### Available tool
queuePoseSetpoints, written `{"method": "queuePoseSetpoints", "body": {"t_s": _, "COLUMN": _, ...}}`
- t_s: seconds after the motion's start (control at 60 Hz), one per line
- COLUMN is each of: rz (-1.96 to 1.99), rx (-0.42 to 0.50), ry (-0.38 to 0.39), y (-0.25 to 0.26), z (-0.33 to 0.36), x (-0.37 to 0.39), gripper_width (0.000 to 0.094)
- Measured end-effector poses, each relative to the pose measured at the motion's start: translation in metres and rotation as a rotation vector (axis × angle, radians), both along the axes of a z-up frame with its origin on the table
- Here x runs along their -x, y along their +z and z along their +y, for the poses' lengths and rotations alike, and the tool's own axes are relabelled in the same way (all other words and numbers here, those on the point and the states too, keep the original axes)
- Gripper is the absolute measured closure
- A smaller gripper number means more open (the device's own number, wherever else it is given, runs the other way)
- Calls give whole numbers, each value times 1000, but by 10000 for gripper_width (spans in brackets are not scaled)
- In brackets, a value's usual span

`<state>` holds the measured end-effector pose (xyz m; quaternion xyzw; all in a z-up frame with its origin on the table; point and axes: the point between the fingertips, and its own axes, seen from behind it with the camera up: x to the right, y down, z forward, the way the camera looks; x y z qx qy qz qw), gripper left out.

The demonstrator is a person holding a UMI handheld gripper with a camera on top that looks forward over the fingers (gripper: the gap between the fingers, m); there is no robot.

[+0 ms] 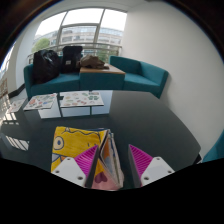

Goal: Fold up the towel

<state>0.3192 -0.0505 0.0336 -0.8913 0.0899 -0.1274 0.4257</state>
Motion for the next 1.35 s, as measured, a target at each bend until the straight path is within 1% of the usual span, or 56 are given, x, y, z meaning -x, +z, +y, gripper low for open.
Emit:
{"method": "queuePoseSetpoints", "body": {"t_s": 0.033, "rz": 4, "rx": -10, "ry": -10, "y": 6, "z": -1, "x": -4, "gripper_width": 308}}
{"method": "queuePoseSetpoints", "body": {"t_s": 0.1, "rz": 40, "rx": -61, "ry": -20, "y": 27, "z": -3, "x": 0, "gripper_width": 259}}
{"method": "queuePoseSetpoints", "body": {"t_s": 0.183, "rz": 77, "rx": -110, "ry": 14, "y": 56, "z": -12, "x": 20, "gripper_width": 183}}
{"method": "queuePoseSetpoints", "body": {"t_s": 0.217, "rz": 80, "rx": -128, "ry": 26, "y": 71, "z": -15, "x": 33, "gripper_width": 168}}
{"method": "queuePoseSetpoints", "body": {"t_s": 0.35, "rz": 69, "rx": -184, "ry": 117, "y": 112, "z": -43, "x": 87, "gripper_width": 155}}
{"method": "queuePoseSetpoints", "body": {"t_s": 0.417, "rz": 80, "rx": -193, "ry": 161, "y": 123, "z": -57, "x": 123, "gripper_width": 153}}
{"method": "queuePoseSetpoints", "body": {"t_s": 0.5, "rz": 95, "rx": -198, "ry": 217, "y": 125, "z": -76, "x": 168, "gripper_width": 141}}
{"method": "queuePoseSetpoints", "body": {"t_s": 0.667, "rz": 132, "rx": -181, "ry": 273, "y": 112, "z": -119, "x": 243, "gripper_width": 131}}
{"method": "queuePoseSetpoints", "body": {"t_s": 0.733, "rz": 164, "rx": -173, "ry": 310, "y": 110, "z": -134, "x": 273, "gripper_width": 126}}
{"method": "queuePoseSetpoints", "body": {"t_s": 0.85, "rz": 175, "rx": -181, "ry": 340, "y": 117, "z": -154, "x": 302, "gripper_width": 126}}
{"method": "queuePoseSetpoints", "body": {"t_s": 1.017, "rz": 132, "rx": -215, "ry": 368, "y": 135, "z": -167, "x": 315, "gripper_width": 128}}
{"method": "queuePoseSetpoints", "body": {"t_s": 1.15, "rz": 120, "rx": -236, "ry": 375, "y": 151, "z": -178, "x": 323, "gripper_width": 126}}
{"method": "queuePoseSetpoints", "body": {"t_s": 1.35, "rz": 125, "rx": -256, "ry": 380, "y": 159, "z": -185, "x": 329, "gripper_width": 128}}
